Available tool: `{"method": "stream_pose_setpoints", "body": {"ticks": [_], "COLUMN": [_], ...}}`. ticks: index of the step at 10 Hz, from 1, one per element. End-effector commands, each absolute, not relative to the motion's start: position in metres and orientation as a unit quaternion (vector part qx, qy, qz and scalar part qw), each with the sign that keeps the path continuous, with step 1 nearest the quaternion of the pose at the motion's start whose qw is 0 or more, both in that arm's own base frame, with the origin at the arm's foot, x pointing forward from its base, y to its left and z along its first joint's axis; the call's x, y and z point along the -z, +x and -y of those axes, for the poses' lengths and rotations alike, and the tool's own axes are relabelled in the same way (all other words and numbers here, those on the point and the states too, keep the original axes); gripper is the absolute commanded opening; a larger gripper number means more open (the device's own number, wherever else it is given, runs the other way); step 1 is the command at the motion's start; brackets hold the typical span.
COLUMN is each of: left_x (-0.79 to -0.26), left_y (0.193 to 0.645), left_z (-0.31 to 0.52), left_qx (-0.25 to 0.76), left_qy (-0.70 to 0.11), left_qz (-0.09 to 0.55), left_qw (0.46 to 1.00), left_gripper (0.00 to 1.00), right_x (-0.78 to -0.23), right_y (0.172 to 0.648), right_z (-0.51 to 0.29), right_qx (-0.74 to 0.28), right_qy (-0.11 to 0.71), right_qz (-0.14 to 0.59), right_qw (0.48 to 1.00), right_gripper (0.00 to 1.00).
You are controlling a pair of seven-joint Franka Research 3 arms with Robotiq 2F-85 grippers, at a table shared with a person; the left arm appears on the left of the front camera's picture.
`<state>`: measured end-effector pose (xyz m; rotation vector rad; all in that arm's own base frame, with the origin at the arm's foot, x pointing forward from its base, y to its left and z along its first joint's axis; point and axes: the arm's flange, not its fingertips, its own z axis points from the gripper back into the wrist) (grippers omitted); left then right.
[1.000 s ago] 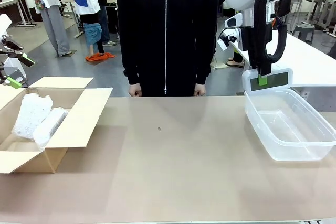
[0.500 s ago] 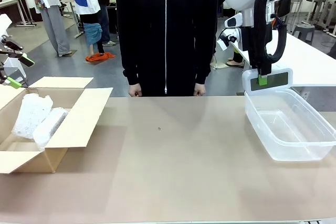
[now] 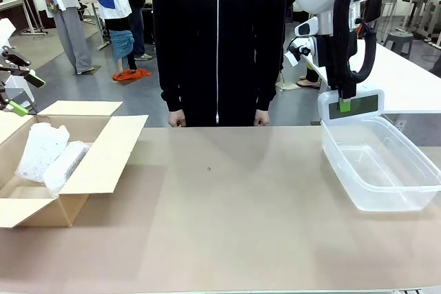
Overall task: Separate and place wrapped and unwrapped clocks.
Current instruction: If the picked Digital clock is wrapped, place it in the Package Box ; if not, place it in the Organizing box.
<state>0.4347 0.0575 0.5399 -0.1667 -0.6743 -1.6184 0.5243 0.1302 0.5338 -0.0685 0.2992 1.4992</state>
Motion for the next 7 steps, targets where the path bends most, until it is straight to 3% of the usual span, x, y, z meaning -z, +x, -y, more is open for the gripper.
{"method": "stream_pose_setpoints", "body": {"ticks": [1,7], "left_x": [-0.541,-0.541], "left_y": [0.434,0.434], "left_z": [-0.057,-0.057], "left_qx": [0.708,0.708], "left_qy": [-0.079,-0.079], "left_qz": [0.299,0.299], "left_qw": [0.635,0.635], "left_gripper": [1.0,1.0], "right_x": [-0.534,-0.528], "right_y": [0.524,0.554], "right_z": [-0.13,-0.075], "right_qx": [-0.679,-0.415], "right_qy": [-0.031,0.083], "right_qz": [-0.135,-0.095], "right_qw": [0.721,0.901], "right_gripper": [0.5,0.5]}}
